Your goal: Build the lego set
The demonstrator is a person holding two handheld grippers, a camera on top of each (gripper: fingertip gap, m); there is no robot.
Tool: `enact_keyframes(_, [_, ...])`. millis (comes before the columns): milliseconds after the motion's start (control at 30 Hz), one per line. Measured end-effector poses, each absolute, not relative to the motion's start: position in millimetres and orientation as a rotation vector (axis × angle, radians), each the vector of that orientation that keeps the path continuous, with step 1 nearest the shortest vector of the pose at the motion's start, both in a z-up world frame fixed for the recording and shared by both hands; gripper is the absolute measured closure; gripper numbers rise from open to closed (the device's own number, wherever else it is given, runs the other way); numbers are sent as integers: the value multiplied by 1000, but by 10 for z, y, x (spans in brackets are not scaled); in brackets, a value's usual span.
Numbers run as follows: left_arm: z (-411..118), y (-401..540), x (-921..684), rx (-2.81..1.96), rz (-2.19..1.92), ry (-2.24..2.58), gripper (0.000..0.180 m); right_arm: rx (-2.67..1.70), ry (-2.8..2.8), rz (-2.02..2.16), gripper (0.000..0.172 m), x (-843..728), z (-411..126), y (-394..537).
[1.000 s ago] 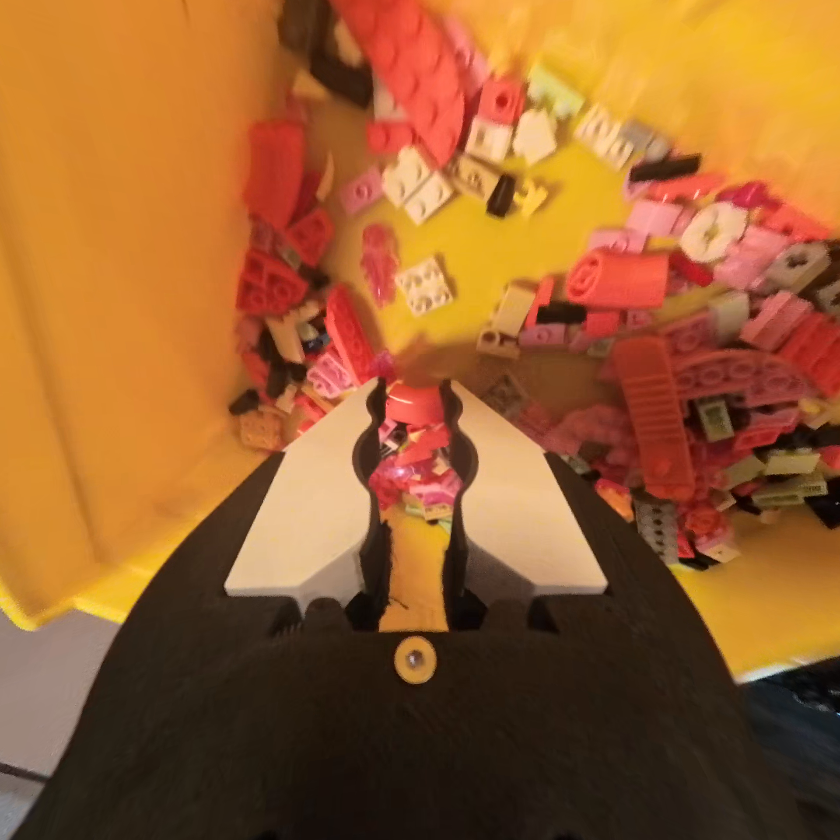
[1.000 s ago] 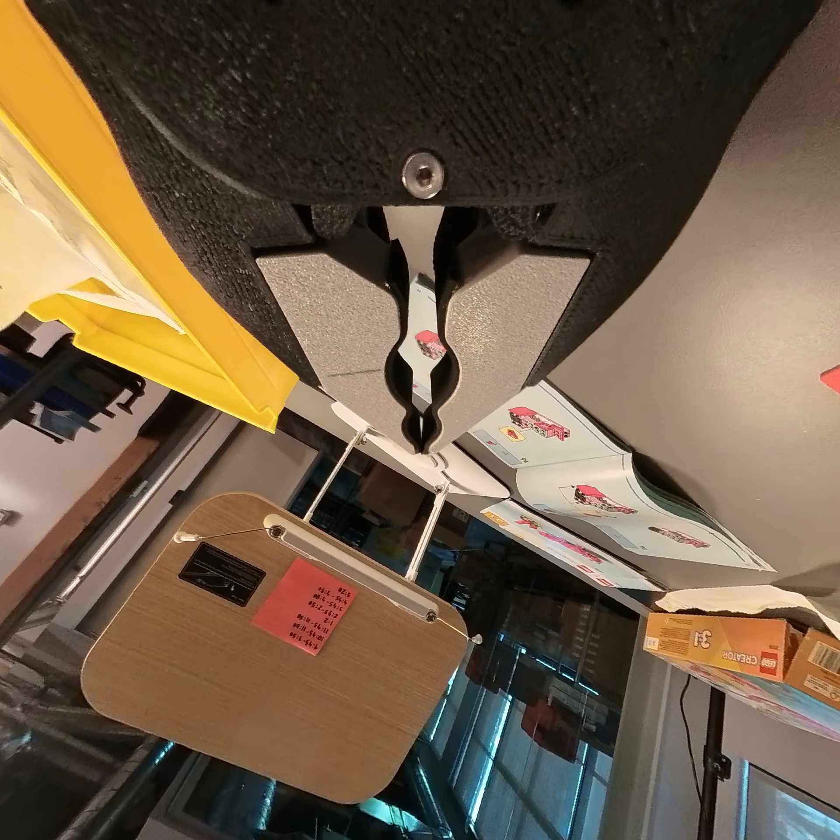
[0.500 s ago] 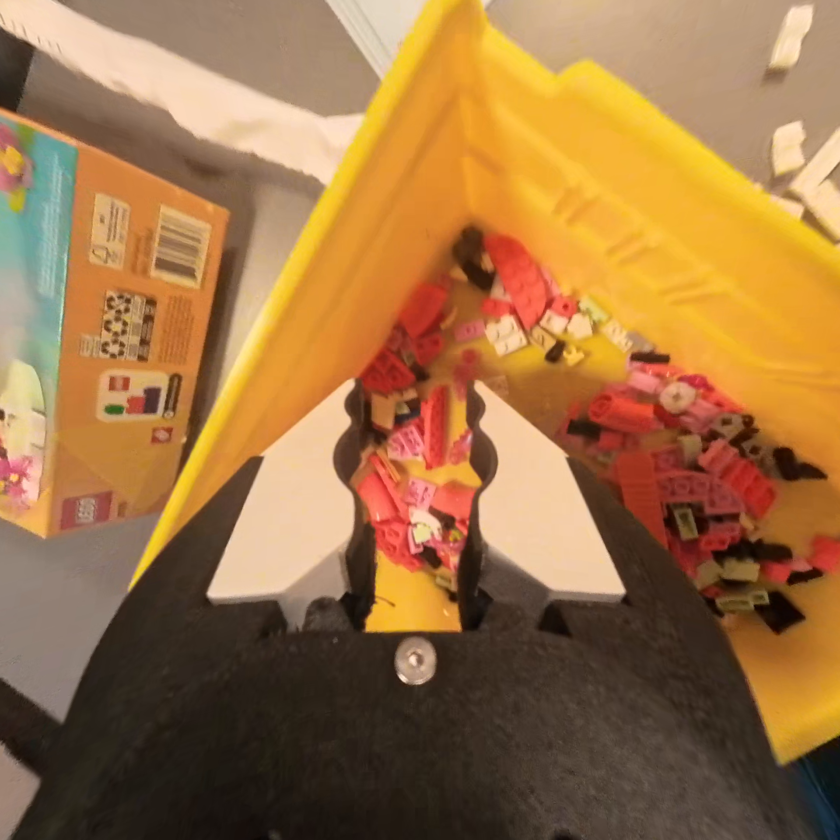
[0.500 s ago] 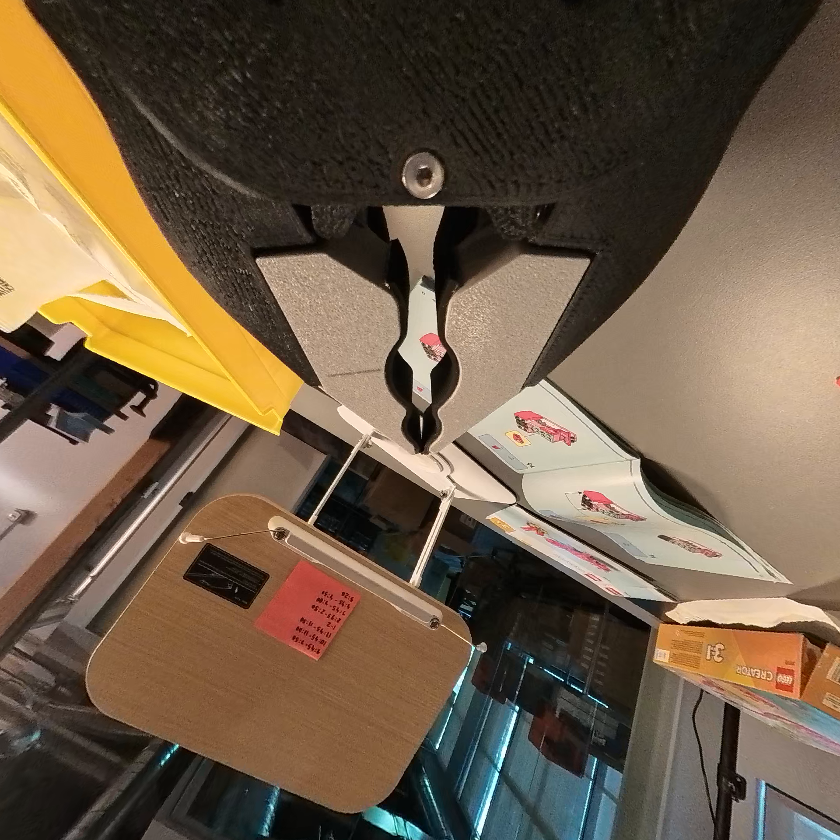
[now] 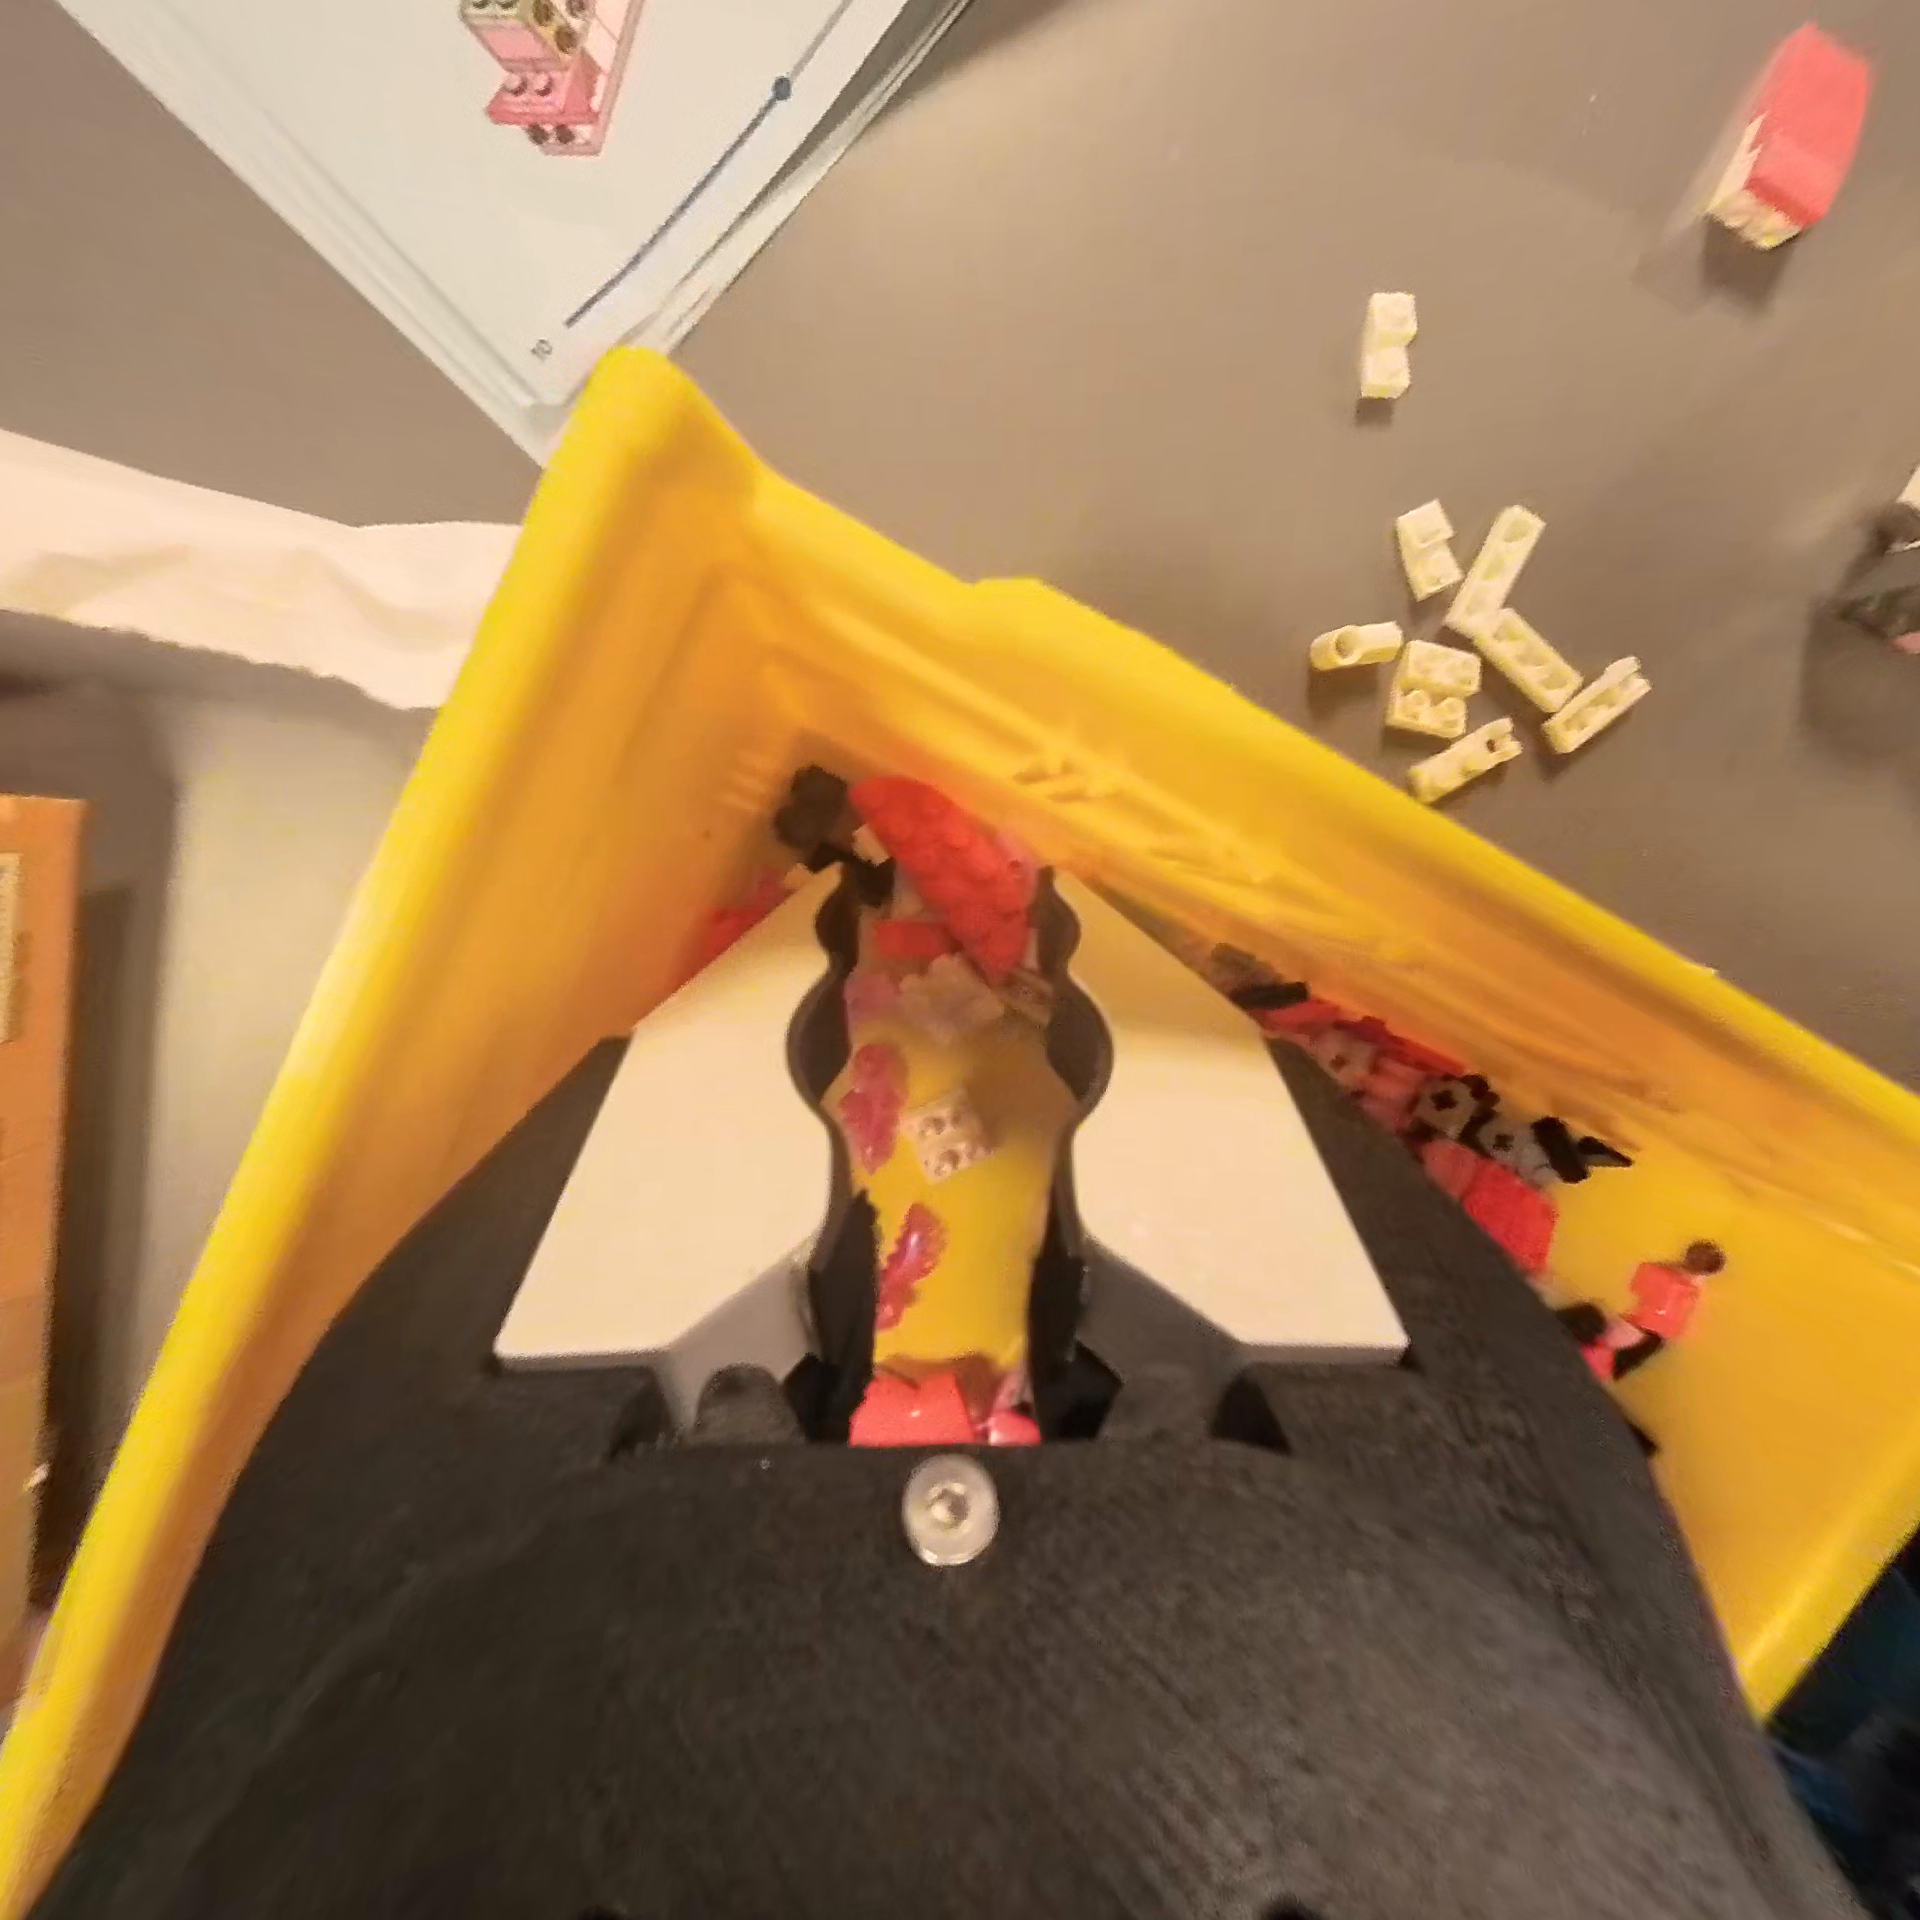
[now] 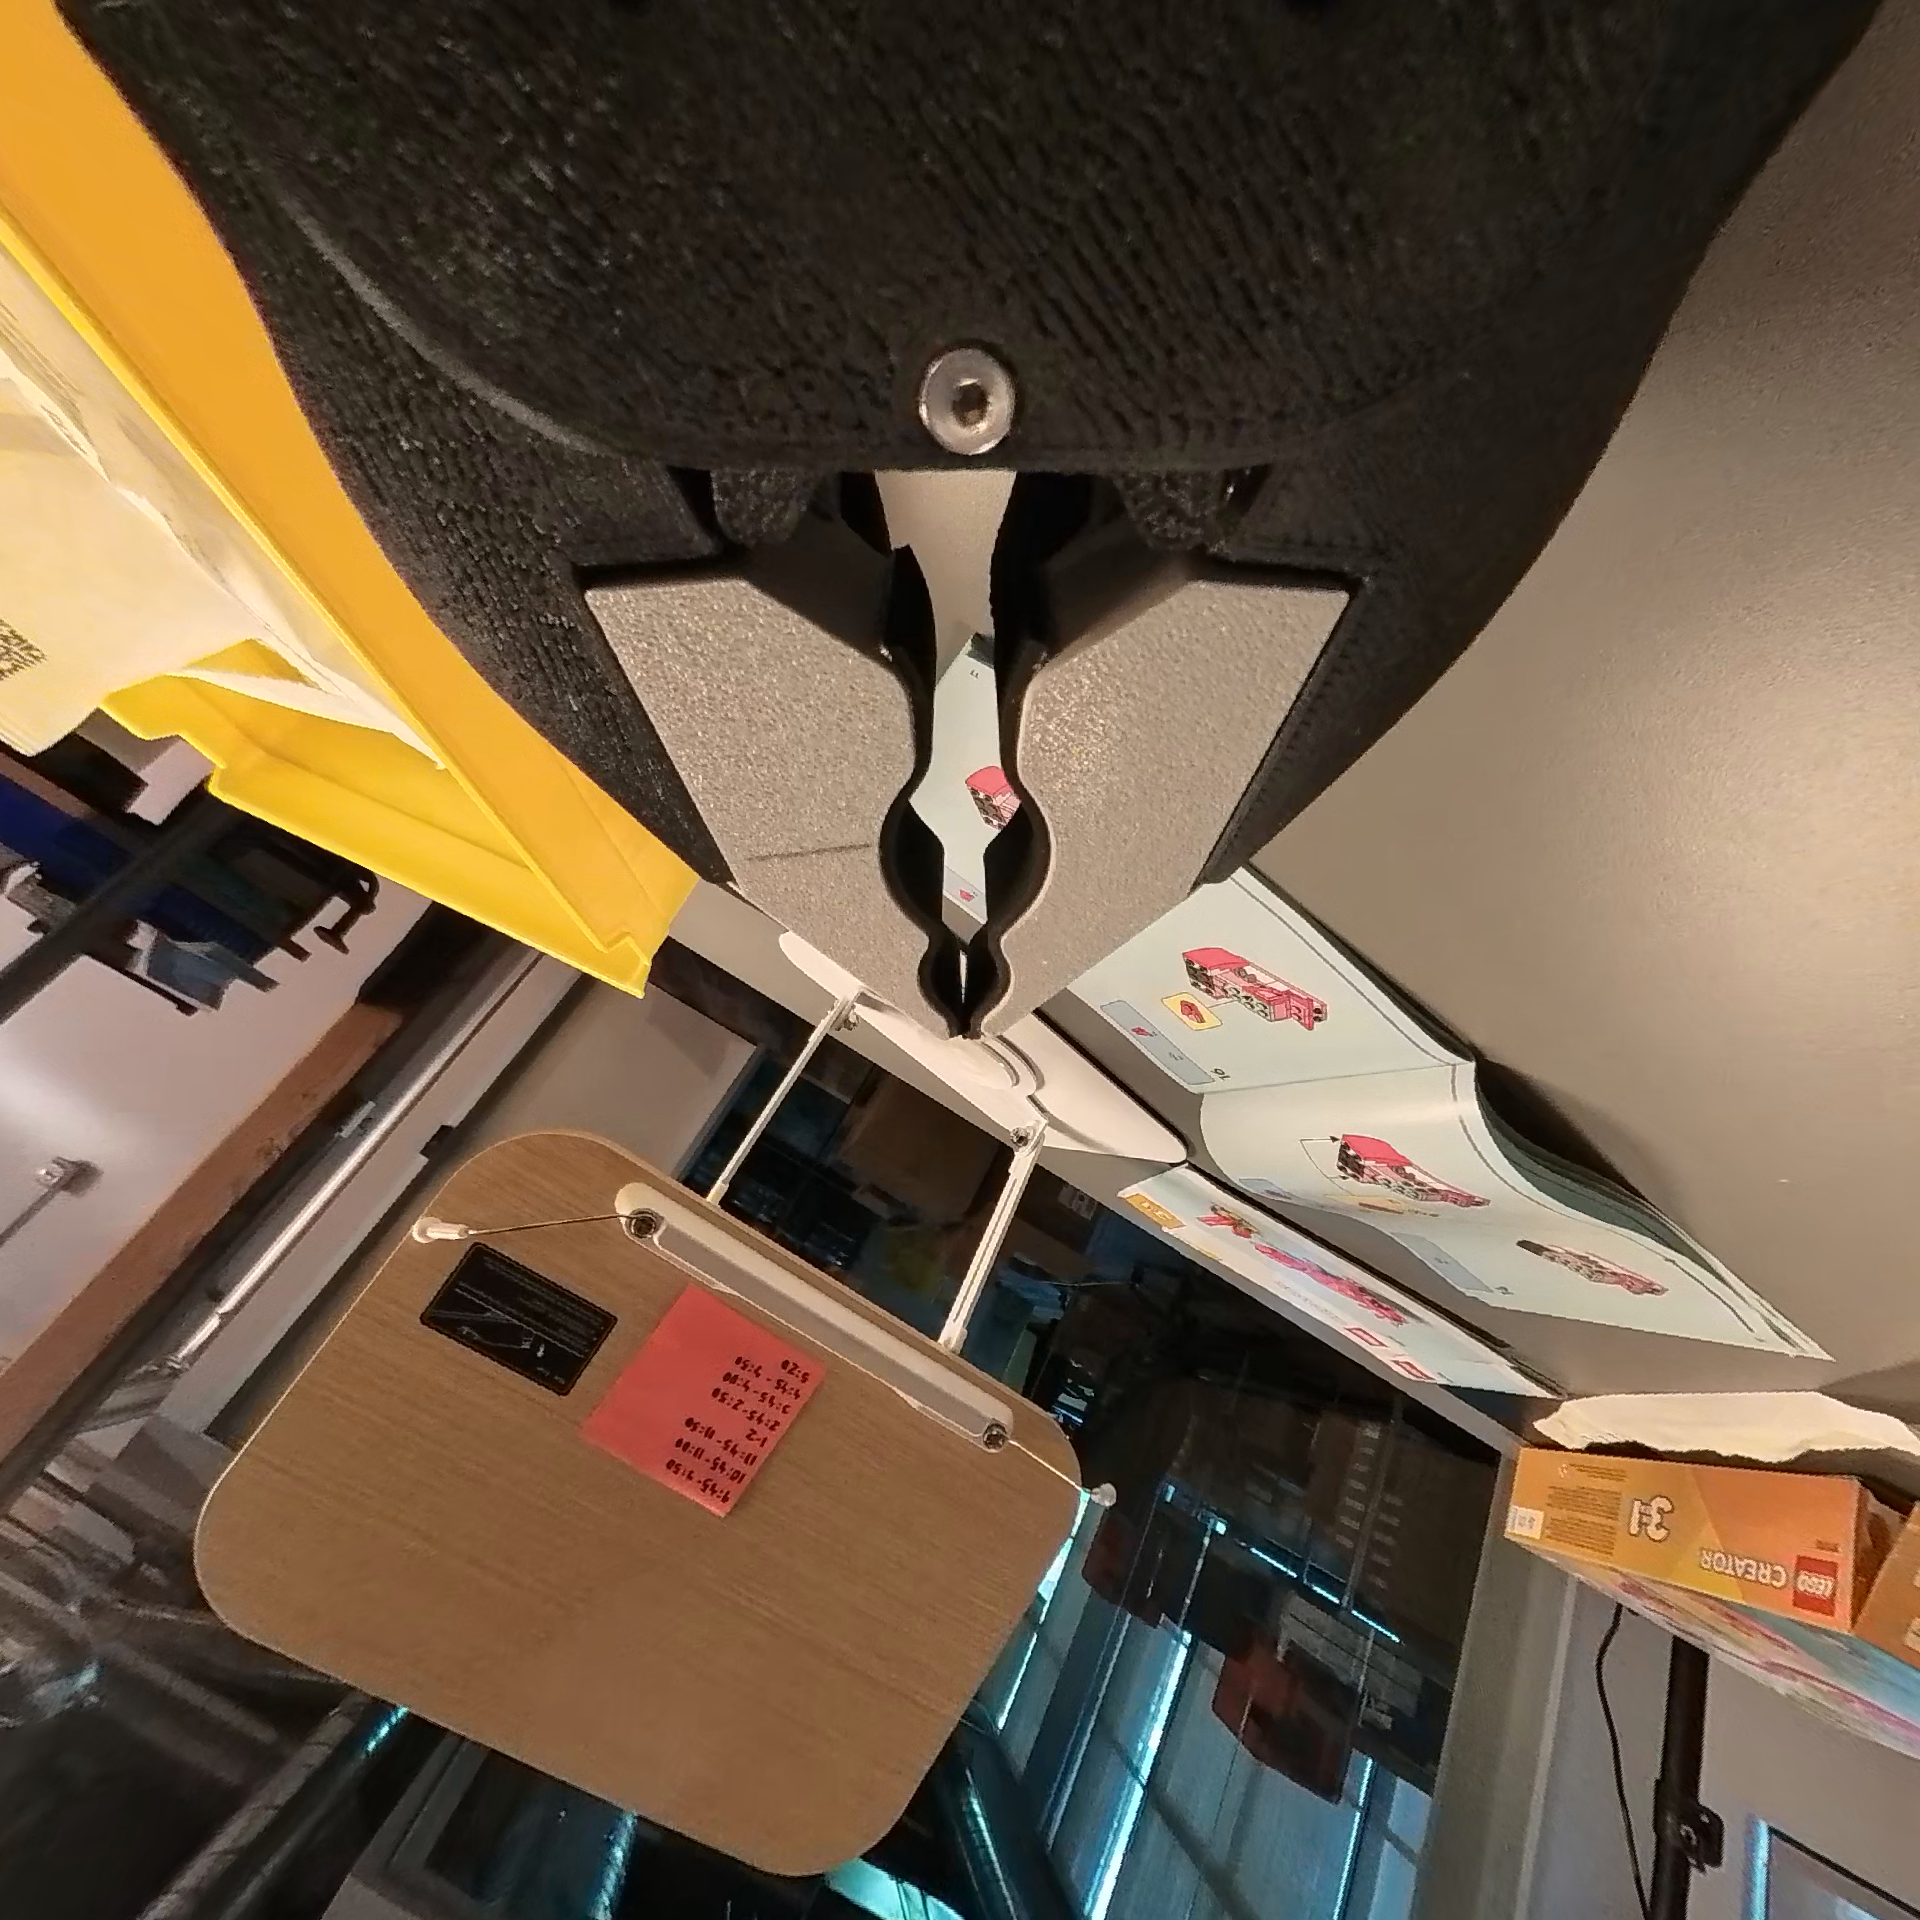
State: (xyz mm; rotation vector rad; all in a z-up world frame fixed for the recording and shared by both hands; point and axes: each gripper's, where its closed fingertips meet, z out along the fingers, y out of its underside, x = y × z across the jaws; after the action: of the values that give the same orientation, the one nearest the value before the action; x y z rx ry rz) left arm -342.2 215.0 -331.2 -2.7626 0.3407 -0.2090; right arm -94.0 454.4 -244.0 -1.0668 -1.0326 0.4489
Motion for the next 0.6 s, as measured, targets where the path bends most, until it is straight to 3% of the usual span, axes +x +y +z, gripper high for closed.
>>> enact_keyframes(167, [-3378, 2130, -3443, -2813, -108, 381, 143, -1068, -1031, 445, 172, -939, -2440, 4548])
enact_keyframes(233, [-3398, 2055, -3492, -2848, -31, 437, 164, -1068, -1031, 442, 172, -940, -2442, 4549])
enact_keyframes(600, [-3402, 1170, -3936, -3210, -17, 118, 166, -1069, -1030, 440, 172, -940, -2441, 4551])
